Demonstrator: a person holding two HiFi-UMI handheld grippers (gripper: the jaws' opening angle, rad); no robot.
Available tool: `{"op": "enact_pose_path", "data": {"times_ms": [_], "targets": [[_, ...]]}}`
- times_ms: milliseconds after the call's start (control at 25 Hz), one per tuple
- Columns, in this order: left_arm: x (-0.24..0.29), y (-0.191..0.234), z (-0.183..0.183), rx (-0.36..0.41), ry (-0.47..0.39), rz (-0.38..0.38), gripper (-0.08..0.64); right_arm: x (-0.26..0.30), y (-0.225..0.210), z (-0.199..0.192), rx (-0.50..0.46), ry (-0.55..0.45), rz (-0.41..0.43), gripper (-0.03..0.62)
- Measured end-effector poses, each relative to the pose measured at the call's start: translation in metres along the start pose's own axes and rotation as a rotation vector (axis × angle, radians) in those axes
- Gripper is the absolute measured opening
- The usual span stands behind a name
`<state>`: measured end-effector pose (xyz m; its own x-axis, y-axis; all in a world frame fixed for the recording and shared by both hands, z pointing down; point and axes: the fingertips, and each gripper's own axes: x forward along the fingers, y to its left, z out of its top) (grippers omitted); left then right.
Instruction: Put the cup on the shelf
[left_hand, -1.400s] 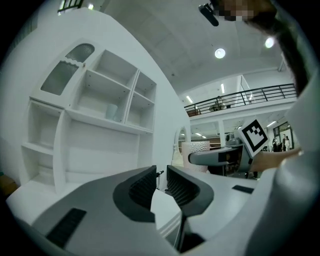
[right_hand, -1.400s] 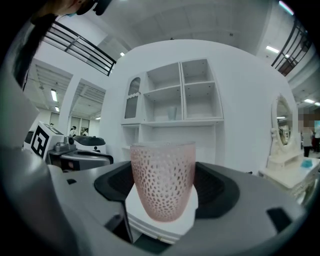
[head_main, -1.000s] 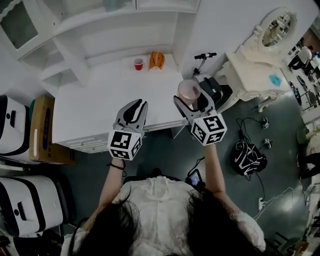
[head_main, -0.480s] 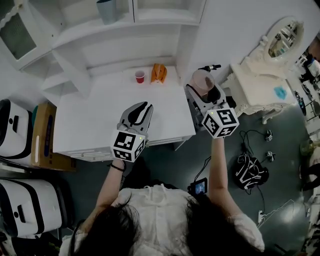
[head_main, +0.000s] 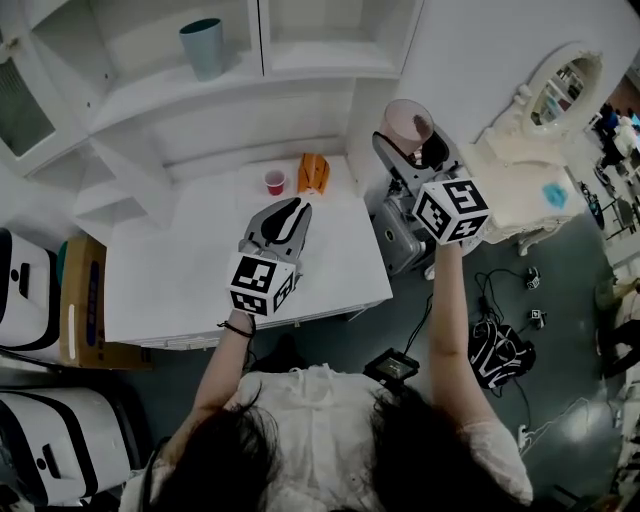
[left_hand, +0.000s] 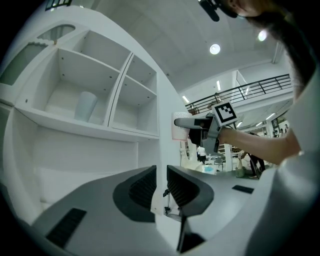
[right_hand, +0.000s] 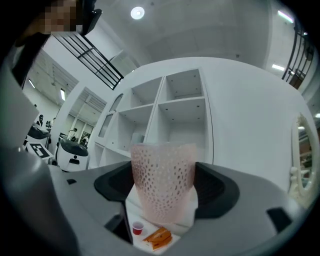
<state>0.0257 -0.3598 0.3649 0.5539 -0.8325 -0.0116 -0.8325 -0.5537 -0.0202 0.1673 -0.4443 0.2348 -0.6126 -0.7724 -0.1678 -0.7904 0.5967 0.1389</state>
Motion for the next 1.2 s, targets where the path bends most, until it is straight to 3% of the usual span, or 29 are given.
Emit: {"op": "enact_pose_path", "data": {"times_ms": [480, 680, 1200], "targets": [[0.026, 0.061, -0.001, -0.014, 0.01, -0.025, 0.075, 0.119, -0.001, 0.041, -0.046, -0.041, 0.045, 0.336], [0.026, 0.087, -0.001, -0.027, 0.022, -0.004, 0.075, 0.159, -0.004, 0.053, -0.02, -0.053, 0.058, 0.336], [0.027, 0.137, 0.01, -0.052, 0.032, 0.034, 0.075, 0.241, -0.026, 0.04, 0.032, 0.046, 0.035, 0.336]]}}
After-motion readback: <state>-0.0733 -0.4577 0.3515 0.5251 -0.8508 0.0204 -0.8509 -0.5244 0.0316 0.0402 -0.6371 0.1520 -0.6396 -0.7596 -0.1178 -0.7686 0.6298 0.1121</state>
